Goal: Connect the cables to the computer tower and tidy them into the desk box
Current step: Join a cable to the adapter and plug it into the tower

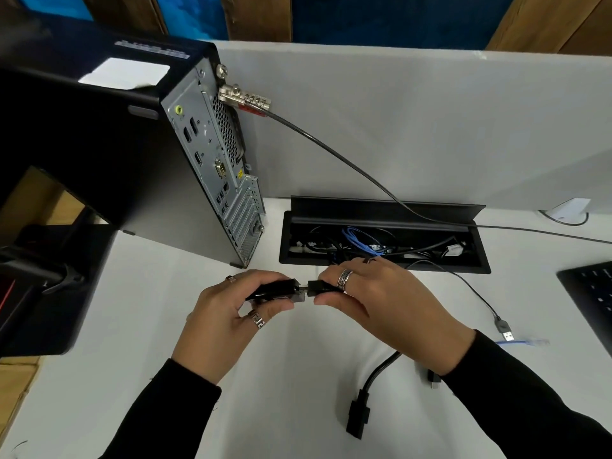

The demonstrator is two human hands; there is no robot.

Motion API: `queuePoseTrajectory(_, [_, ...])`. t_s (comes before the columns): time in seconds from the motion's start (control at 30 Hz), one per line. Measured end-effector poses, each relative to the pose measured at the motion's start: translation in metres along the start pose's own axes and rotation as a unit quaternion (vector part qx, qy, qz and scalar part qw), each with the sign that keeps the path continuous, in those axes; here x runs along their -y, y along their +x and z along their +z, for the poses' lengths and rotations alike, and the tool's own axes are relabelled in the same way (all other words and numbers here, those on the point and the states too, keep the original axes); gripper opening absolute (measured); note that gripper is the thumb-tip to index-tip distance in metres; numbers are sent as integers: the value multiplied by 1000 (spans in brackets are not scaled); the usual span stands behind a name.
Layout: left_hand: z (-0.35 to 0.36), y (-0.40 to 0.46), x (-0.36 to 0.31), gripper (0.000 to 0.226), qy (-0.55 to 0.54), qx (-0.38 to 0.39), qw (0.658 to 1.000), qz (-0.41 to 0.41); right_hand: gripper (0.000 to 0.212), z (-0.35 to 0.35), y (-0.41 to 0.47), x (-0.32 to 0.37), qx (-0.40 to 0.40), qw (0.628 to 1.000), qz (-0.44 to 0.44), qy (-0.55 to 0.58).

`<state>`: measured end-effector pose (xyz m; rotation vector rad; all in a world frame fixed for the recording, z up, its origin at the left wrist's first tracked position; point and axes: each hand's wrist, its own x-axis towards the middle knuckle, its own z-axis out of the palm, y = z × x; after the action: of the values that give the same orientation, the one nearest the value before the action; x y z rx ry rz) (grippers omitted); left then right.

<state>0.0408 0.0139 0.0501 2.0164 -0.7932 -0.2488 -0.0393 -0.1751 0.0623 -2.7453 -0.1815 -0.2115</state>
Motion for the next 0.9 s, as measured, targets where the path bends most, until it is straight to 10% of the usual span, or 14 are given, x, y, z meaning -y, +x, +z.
queuePoseTrajectory(0.9, [-3, 8, 10, 27, 40, 39, 997, 58, 36, 13, 2, 3, -22, 992, -40, -115])
